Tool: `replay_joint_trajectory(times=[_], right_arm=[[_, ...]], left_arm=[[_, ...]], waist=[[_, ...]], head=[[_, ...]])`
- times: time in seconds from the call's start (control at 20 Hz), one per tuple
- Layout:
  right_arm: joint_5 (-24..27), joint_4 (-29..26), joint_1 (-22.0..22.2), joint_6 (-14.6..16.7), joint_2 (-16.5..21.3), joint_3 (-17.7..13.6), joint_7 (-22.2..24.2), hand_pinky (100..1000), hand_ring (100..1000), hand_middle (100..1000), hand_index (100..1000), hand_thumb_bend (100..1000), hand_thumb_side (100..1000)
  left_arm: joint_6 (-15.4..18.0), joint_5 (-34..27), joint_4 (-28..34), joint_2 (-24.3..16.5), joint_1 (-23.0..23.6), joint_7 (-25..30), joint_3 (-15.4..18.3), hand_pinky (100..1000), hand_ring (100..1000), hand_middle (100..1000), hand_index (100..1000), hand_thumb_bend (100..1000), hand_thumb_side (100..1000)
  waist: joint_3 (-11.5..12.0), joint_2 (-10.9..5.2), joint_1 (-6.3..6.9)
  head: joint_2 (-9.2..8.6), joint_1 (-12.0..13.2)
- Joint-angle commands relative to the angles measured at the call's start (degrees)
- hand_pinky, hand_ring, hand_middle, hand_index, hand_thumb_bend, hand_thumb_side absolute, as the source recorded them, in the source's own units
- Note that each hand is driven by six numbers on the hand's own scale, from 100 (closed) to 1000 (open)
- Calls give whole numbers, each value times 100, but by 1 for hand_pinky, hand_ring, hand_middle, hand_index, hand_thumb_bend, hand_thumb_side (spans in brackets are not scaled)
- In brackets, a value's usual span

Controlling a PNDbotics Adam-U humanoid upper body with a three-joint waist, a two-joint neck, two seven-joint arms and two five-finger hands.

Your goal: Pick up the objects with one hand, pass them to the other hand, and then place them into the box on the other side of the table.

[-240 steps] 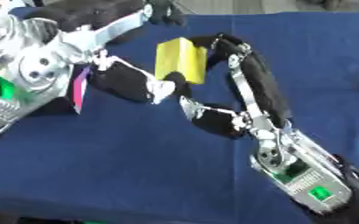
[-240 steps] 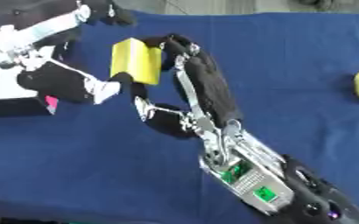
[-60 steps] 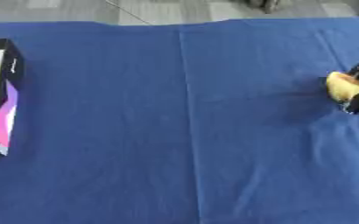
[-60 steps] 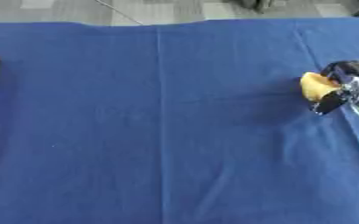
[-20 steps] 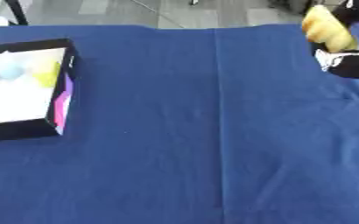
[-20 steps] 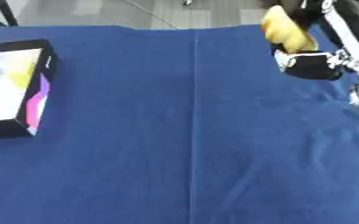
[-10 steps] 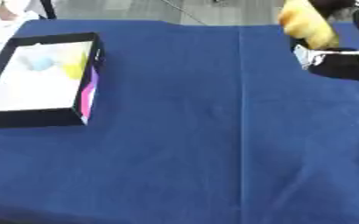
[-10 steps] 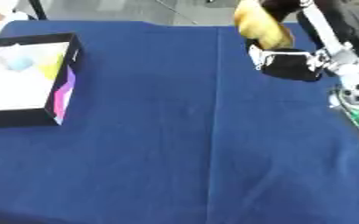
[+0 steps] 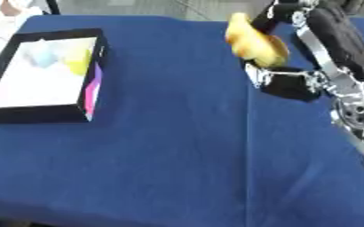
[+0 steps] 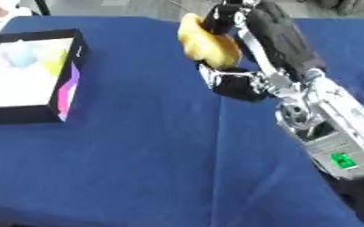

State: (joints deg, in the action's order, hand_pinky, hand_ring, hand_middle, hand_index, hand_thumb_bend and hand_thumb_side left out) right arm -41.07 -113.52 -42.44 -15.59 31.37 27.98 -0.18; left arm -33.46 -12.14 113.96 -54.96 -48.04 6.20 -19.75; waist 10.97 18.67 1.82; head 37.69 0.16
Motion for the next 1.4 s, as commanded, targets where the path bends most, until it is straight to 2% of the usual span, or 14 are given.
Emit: replay_joint_trajectory(times=[0.05,0.2,0.25,0.3,0.55,0.8,0.95,1.1,1.2,1.4], right_arm=[[-331,-107,-112,86,-75,127,-33,771,573,418,522,145,100],[-630,-107,-129,168,-127,257,-103,776,571,419,518,176,100],[-723,-107,-141,213,-142,299,-142,780,569,416,515,206,100],[-826,-107,-150,278,-156,347,-192,782,568,415,514,205,100],[-1246,-107,-146,536,-203,553,-339,793,570,412,511,202,100],[-1439,-107,-180,779,-264,690,-412,799,570,408,508,198,100],[-1577,-107,-191,939,-276,771,-477,802,569,404,505,194,100],[-1648,-107,-215,1048,-289,814,-559,802,568,402,503,187,100],[-1676,-107,-231,1119,-301,828,-634,802,567,402,503,184,100],[-1720,-107,-241,1181,-294,841,-682,802,568,400,502,181,100]], left_arm=[[-198,124,63,-52,-265,564,-283,821,827,808,944,215,794],[-399,188,63,68,-481,941,-609,831,836,815,948,282,781],[-491,220,63,104,-540,1023,-711,844,848,825,960,350,773],[-596,266,63,149,-607,1094,-826,848,851,828,965,367,767],[-1056,648,63,409,-926,1221,-1312,862,864,840,973,394,732],[-1510,970,63,676,-1095,947,-1632,870,872,843,964,437,730],[-1560,1070,63,773,-1150,901,-1753,877,880,836,945,560,720],[-1535,1307,63,813,-1174,1018,-1846,882,885,836,943,620,726],[-1487,1466,63,845,-1182,1163,-1883,881,885,830,939,621,755],[-1307,1457,63,816,-1090,1425,-1813,883,889,833,941,558,807]], waist=[[-4,-178,21],[-10,-178,29],[-16,-179,32],[-22,-180,35],[-23,-189,47],[-40,-201,50],[-48,-199,55],[-60,-194,60],[-69,-188,62],[-80,-181,62]], head=[[25,-21],[40,-28],[38,-25],[39,-18],[42,-8],[55,-5],[74,8],[66,46],[46,83],[59,103]])
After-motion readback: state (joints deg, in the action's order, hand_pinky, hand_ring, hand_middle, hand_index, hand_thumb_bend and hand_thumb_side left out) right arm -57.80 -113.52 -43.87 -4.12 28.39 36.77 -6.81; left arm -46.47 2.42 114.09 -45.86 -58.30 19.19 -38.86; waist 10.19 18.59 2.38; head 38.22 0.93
